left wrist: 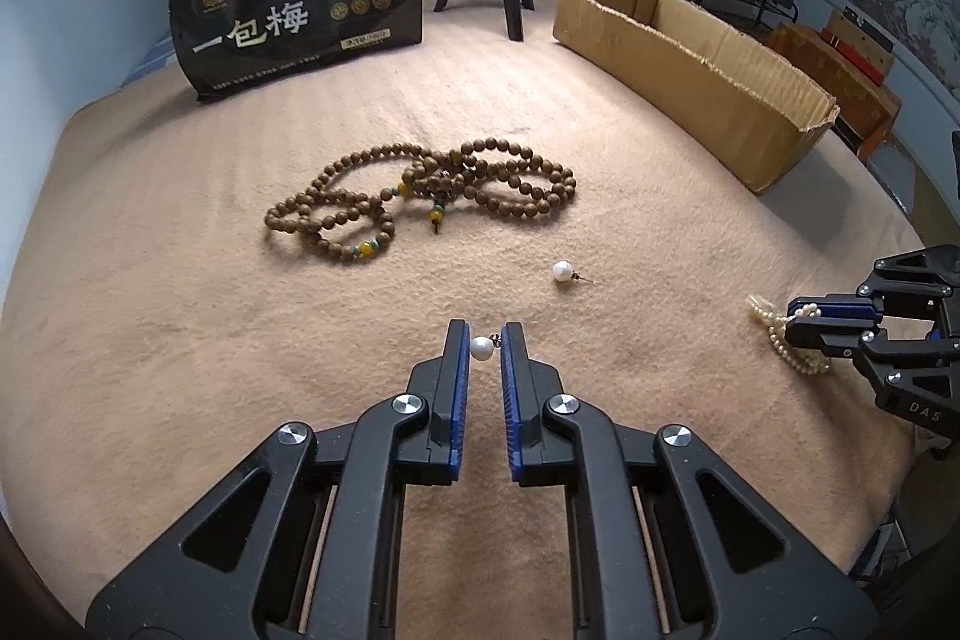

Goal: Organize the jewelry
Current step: 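Carry the earring in left tool and necklace in right tool over the box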

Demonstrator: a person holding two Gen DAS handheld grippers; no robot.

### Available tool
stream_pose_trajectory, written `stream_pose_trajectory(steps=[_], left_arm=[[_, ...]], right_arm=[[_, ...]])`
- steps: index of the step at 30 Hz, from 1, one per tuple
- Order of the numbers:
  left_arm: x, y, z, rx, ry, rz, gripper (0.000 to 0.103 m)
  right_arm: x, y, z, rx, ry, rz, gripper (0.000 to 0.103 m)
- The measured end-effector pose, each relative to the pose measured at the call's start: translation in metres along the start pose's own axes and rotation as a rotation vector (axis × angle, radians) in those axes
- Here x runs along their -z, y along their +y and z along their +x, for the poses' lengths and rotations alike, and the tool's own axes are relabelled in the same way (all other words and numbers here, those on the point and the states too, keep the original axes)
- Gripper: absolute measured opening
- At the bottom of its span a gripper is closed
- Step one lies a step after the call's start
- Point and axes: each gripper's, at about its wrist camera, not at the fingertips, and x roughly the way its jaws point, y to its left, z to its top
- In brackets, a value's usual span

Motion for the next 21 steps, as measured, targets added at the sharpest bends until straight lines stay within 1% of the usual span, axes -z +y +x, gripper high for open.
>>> stream_pose_trajectory(steps=[11, 21], left_arm=[[-0.002, -0.004, -0.027, -0.006, -0.042, -0.005, 0.009], [-0.015, -0.013, -0.051, 0.015, -0.094, -0.013, 0.009]], right_arm=[[-0.003, -0.002, -0.027, 0.027, -0.055, 0.023, 0.004], [-0.014, -0.005, -0.07, 0.037, -0.133, 0.035, 0.004]])
